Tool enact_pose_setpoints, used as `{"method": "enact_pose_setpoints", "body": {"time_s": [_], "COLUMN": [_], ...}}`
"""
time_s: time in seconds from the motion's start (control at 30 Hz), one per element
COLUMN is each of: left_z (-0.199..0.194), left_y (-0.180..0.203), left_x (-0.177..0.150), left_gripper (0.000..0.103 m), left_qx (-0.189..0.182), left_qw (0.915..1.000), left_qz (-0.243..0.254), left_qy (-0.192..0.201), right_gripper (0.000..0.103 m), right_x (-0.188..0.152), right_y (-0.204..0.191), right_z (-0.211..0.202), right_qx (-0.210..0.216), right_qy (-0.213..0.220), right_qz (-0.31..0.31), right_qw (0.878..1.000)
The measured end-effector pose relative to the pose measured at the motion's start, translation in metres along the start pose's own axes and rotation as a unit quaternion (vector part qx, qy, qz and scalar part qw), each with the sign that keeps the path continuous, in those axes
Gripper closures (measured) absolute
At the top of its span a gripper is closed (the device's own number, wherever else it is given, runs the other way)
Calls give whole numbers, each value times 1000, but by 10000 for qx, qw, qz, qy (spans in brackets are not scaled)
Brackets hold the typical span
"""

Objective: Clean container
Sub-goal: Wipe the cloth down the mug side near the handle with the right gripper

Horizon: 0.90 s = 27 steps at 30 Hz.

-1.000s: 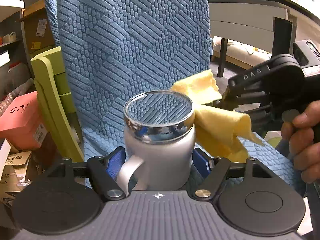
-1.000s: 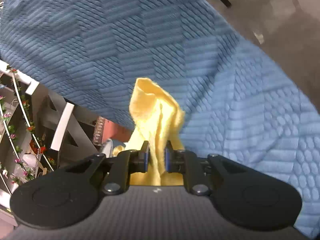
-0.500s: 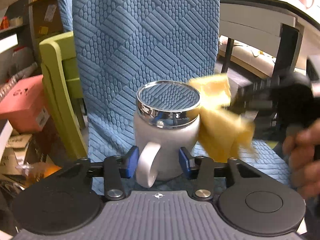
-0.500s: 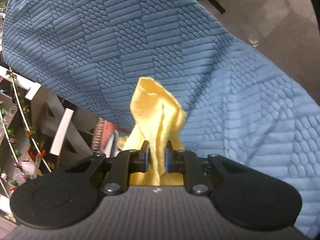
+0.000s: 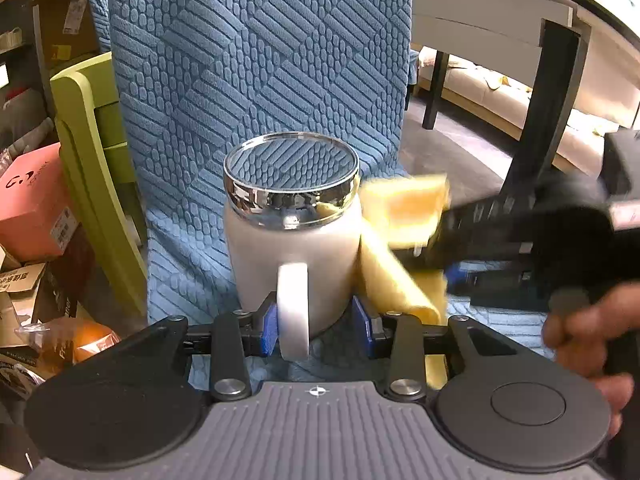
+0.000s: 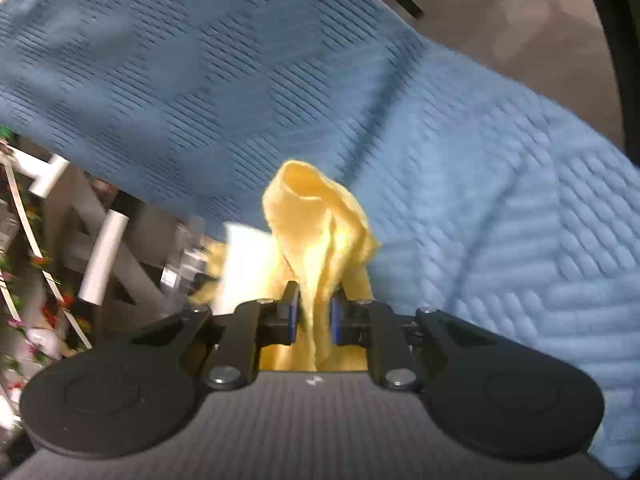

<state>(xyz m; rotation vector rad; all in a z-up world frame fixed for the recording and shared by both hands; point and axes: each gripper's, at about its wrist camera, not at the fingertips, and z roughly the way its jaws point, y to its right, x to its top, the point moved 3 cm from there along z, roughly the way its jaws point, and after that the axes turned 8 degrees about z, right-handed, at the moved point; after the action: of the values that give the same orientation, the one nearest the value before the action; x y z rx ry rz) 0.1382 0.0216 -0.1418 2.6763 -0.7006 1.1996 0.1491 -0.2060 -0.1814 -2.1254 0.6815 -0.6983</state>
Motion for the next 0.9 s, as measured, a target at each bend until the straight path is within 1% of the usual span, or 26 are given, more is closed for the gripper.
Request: {"method": "enact_pose_setpoints", "body": {"time_s": [0.03, 0.1, 0.27, 0.37, 0.43, 0.47, 0.63, 0.7, 0.8, 0.83, 0.87, 0.9], "left_z": [0, 1, 3, 5, 6, 6, 8, 9, 9, 9, 8, 7], "left_y": [0, 0, 2, 2, 3, 3, 5, 4, 5, 6, 6, 7], "left_x": [0, 0, 0, 0, 1, 1, 2, 2, 2, 2, 3, 3], "left_gripper": [60, 60, 60, 60, 60, 60, 59, 57, 51, 45, 35, 30], "left_qx": [0, -1, 19, 42, 56, 69, 118, 118, 124, 138, 173, 232], "left_qw": [10000, 10000, 9999, 9999, 9999, 9999, 9998, 9998, 9998, 9998, 9998, 9997], "left_qz": [-8, -23, -18, -17, -30, -27, 1, -17, -11, 6, 38, 76], "left_qy": [-12, -35, -111, -140, -152, -153, -155, -164, -158, -133, -89, -38], "right_gripper": [86, 86, 86, 86, 86, 86, 86, 85, 85, 85, 85, 85], "right_x": [-1, 0, 8, 8, 7, 8, 17, 18, 18, 19, 21, 23], "right_y": [4, 4, -13, -5, 4, 4, -16, -12, -1, -1, -1, -5], "right_z": [2, 1, -9, -2, 4, 3, -7, -2, 6, 6, 5, 3], "right_qx": [-46, -5, 353, 174, 83, 141, 537, 512, 421, 499, 577, 656], "right_qy": [-50, -58, 202, 80, -44, -53, 140, 88, -66, -71, -73, -38], "right_qz": [79, 157, -67, -71, 86, 164, -213, -240, -195, -148, -107, -186], "right_qw": [9999, 9999, 9991, 9998, 9999, 9998, 9982, 9984, 9989, 9986, 9983, 9977]}}
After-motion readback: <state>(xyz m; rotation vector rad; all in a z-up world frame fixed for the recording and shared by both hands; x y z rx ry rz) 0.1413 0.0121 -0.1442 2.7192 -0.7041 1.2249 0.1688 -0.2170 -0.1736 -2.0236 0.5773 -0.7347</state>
